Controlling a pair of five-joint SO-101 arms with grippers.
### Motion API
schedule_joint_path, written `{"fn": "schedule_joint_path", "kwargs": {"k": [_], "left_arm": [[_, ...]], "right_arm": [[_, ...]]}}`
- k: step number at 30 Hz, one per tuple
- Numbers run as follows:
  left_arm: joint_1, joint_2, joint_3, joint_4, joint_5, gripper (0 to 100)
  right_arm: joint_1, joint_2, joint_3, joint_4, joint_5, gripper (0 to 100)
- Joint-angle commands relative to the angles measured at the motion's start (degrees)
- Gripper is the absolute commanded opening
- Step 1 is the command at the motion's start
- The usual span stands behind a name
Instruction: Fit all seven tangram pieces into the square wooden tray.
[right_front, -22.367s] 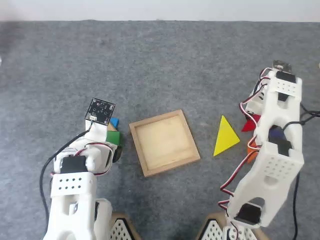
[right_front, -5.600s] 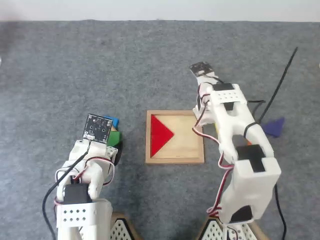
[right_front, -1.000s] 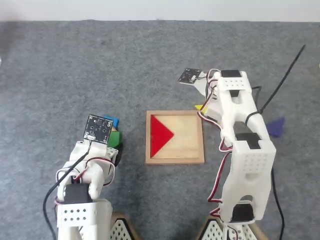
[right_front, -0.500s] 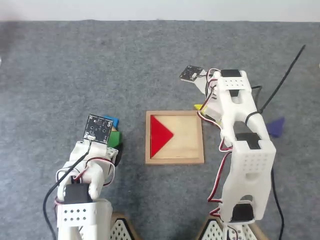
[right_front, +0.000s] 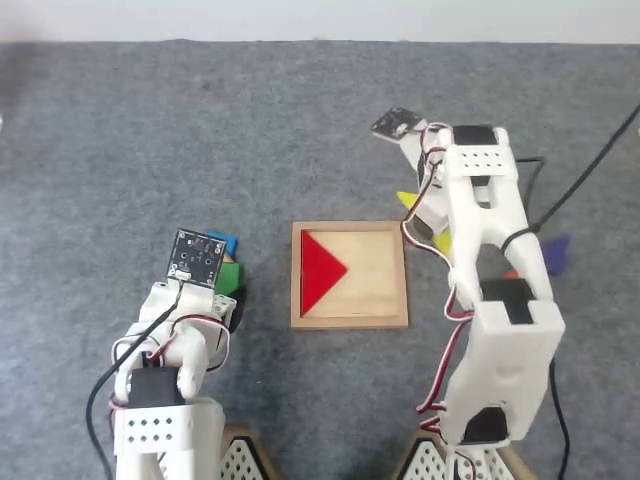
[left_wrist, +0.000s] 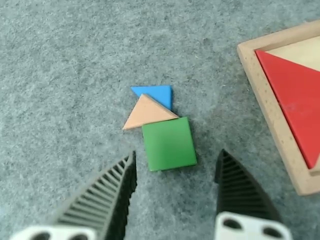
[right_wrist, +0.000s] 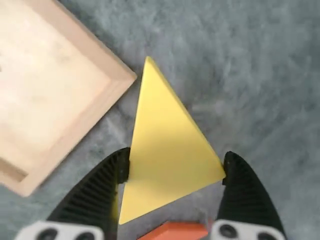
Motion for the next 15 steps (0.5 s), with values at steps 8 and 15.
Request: {"fn": "schedule_joint_path", "kwargs": {"k": [8,15], "left_arm": [[0.2,0.2,-0.5,-1.2,0.6,25],[0.2,0.2,-0.5,-1.2,0.6,25]], "right_arm": [[-8.5,-5.3,-1.0,6.3,-36.7,14.7],[-13.4,-5.3,-1.0,6.0,-68.3,15.1]]}}
